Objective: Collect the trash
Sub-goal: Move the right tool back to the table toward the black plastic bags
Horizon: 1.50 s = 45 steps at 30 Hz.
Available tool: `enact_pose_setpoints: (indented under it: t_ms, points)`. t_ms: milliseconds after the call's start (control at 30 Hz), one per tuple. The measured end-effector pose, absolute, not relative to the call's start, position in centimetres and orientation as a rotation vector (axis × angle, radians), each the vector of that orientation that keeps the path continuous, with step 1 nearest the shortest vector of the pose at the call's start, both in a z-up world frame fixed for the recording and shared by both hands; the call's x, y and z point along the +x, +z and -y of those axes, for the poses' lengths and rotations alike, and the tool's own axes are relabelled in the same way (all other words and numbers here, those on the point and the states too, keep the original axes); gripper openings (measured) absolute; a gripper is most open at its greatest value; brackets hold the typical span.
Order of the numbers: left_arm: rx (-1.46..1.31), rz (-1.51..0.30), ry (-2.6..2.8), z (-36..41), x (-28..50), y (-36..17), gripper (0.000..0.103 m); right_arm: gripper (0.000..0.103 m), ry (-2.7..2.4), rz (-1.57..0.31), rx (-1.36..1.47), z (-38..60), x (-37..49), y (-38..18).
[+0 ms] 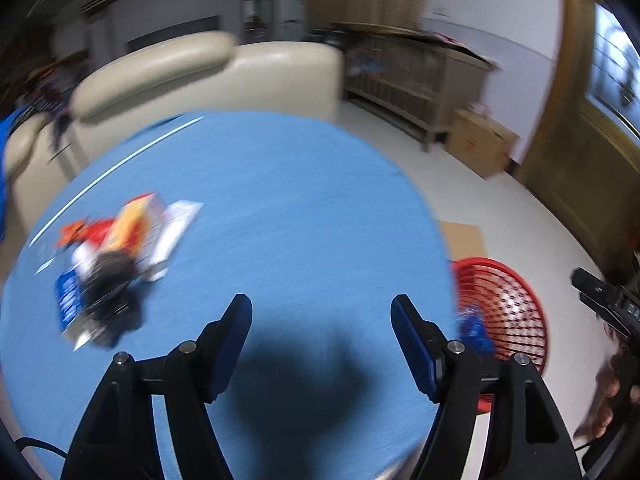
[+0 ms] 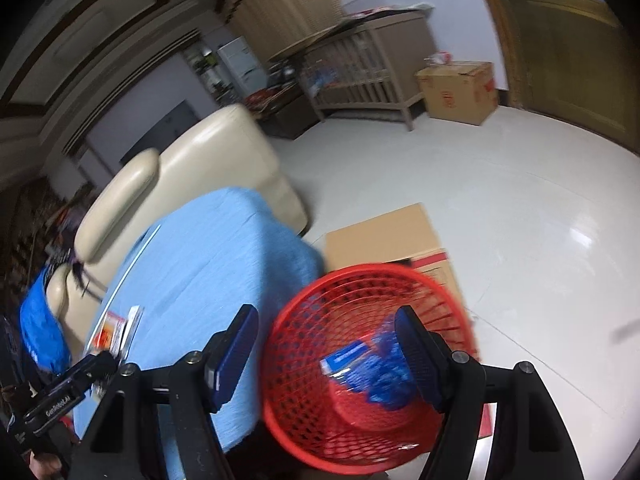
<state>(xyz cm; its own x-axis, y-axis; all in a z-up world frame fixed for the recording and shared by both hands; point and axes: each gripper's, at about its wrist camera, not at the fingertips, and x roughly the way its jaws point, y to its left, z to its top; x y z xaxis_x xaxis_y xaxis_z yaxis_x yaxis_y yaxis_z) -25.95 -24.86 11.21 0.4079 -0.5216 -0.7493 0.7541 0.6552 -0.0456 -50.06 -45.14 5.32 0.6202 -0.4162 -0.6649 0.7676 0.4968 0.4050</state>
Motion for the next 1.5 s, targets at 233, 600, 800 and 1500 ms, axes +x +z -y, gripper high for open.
enact_pose_setpoints:
  t_ms: [233,600,800,1500]
  points:
    - [0.125,-0.863,-0.619,14.7,-19.6,10.7,0.073,0.074,-0.606,-0.622,0.619,40.0,-42.9,6.1]
    - [-0.072,-0.974,-0.345,7.4,-7.1,9.5,0.073,0.074,-0.467,-0.704,0.501,34.5,-36.2,6.2]
    - [0.03,-1.041,-0.296,10.7,-4.2,7.6,0.073,0.074,-0.44,-0.749,0.486,33.4,-34.6,5.3]
    - [0.05,-1.08,-0.27,5.3,-3.7,5.0,0.058,0.074,-0.369,-0.809,0.456,31.2,-30.6,4.0]
